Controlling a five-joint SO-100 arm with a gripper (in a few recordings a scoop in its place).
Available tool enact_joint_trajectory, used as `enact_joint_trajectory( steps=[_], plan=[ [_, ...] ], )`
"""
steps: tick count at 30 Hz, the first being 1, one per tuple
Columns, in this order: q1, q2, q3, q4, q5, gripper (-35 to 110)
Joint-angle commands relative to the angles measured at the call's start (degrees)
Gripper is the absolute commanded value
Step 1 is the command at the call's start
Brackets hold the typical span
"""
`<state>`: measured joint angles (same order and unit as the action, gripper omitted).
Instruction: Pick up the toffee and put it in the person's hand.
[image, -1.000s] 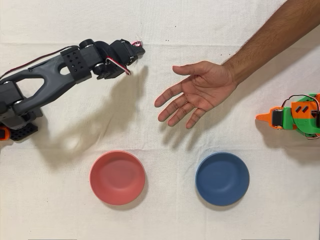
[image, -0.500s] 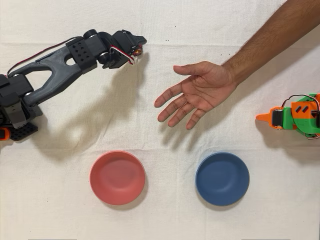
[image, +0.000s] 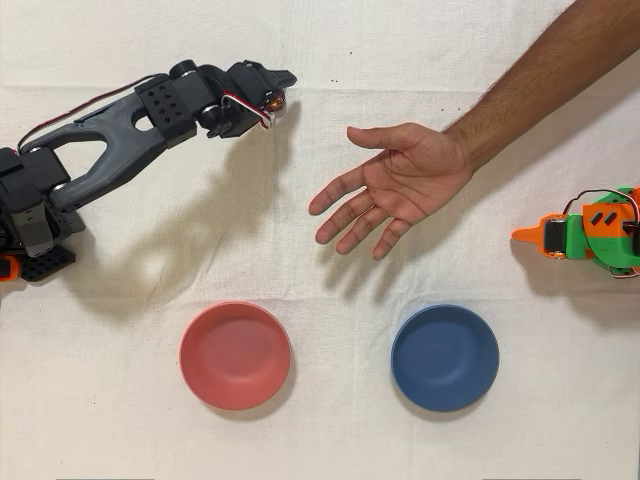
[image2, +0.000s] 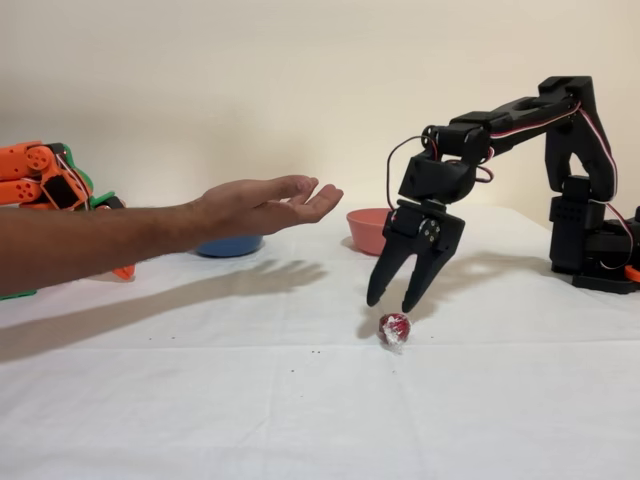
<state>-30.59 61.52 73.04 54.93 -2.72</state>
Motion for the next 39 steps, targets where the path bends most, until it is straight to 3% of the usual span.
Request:
enact_joint_trajectory(
  steps=[1,25,39],
  plan=[
    [-0.9,4.5,1.3,-1.5,-1.8,31],
    [-0.8,3.0,1.8,-3.7,-4.9,29],
    [-2.3,0.8,-1.1,-4.0,-8.1,18]
  ],
)
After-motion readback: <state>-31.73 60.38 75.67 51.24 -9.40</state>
